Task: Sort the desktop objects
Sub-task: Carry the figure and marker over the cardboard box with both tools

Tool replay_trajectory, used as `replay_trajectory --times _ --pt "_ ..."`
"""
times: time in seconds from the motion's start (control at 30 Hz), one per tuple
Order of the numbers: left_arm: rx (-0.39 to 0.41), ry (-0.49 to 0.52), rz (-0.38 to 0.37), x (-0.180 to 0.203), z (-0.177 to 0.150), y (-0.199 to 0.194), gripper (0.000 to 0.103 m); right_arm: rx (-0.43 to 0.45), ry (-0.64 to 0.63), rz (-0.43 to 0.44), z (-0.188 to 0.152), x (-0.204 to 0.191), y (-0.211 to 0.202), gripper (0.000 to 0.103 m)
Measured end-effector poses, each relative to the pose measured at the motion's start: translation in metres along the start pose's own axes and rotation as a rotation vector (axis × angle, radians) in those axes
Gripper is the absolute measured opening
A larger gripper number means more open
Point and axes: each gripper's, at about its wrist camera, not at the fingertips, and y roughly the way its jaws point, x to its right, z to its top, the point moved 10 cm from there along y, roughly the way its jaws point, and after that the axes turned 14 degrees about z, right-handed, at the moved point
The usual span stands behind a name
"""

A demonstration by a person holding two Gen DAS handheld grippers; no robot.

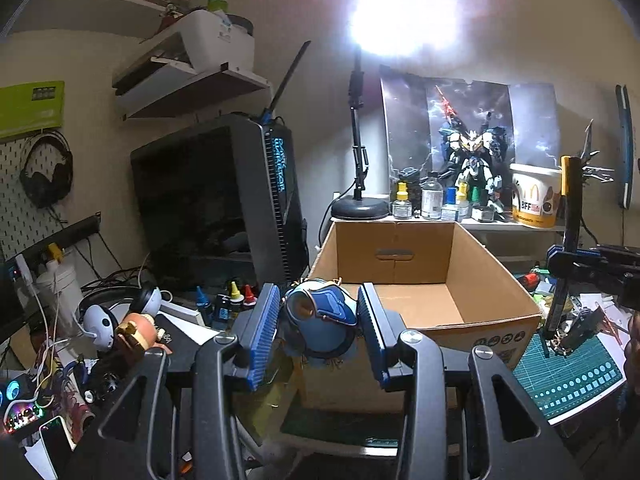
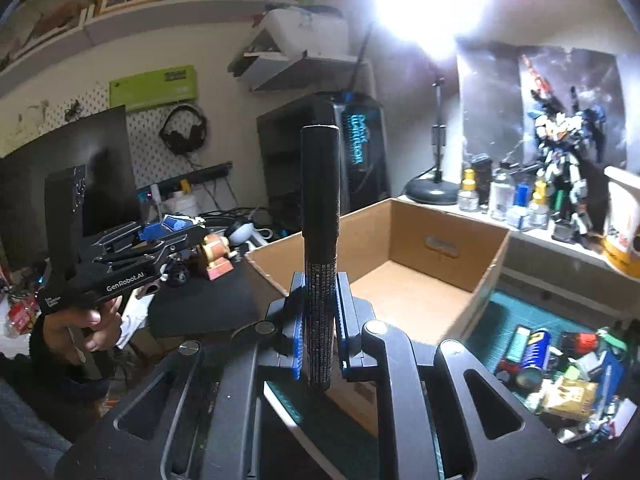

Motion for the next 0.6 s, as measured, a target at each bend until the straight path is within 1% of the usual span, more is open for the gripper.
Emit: replay_trajectory --times 0.17,0.37,0.6 --pt "-0.008 0.0 0.005 -0.001 -0.002 0.0 0.041 -0.006 0.0 0.024 -0.001 -0.002 0.005 0.013" --pt "-0.022 0.002 0.002 0.0 -0.005 0.005 0.041 -0.005 0.008 0.033 -0.002 0.001 0.006 0.013" --pt "-0.059 0.001 -0.022 0.005 -0.01 0.011 0.041 -0.017 0.039 0.061 -0.005 0.008 0.011 0.013"
